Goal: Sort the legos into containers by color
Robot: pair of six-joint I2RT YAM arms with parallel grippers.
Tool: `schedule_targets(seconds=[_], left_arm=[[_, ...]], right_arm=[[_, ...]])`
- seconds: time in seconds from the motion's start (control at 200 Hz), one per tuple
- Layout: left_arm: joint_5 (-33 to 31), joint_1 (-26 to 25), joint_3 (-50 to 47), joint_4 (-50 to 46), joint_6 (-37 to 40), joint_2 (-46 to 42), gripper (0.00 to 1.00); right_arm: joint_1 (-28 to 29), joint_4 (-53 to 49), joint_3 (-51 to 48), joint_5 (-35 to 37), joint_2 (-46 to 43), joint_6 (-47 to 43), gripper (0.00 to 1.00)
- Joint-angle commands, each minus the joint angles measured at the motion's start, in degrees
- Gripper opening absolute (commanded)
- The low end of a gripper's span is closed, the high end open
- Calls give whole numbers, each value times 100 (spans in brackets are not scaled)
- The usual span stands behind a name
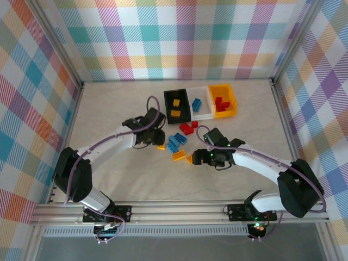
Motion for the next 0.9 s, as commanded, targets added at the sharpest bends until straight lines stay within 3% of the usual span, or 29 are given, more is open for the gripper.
schedule_targets(seconds=[0.0, 0.295, 0.445, 0.67, 0.895], left_arm=[[-39, 173, 1069, -280, 522, 625, 22], [237, 316, 4254, -863, 1004, 3160, 22], [166, 319, 5298, -1170, 1067, 4049, 23], [145, 386, 5779, -1330, 1124, 4541, 35], [323, 432, 5696, -1359, 1101, 4280, 55]], right_arm=[[20, 159, -105, -134, -75, 123, 85], [24, -15, -183, -105, -592, 136, 86], [19, -111, -174, -31, -688, 71, 86], [19, -183, -206, -44, -628, 22, 86], [22, -157, -243, -48, -617, 65, 86]])
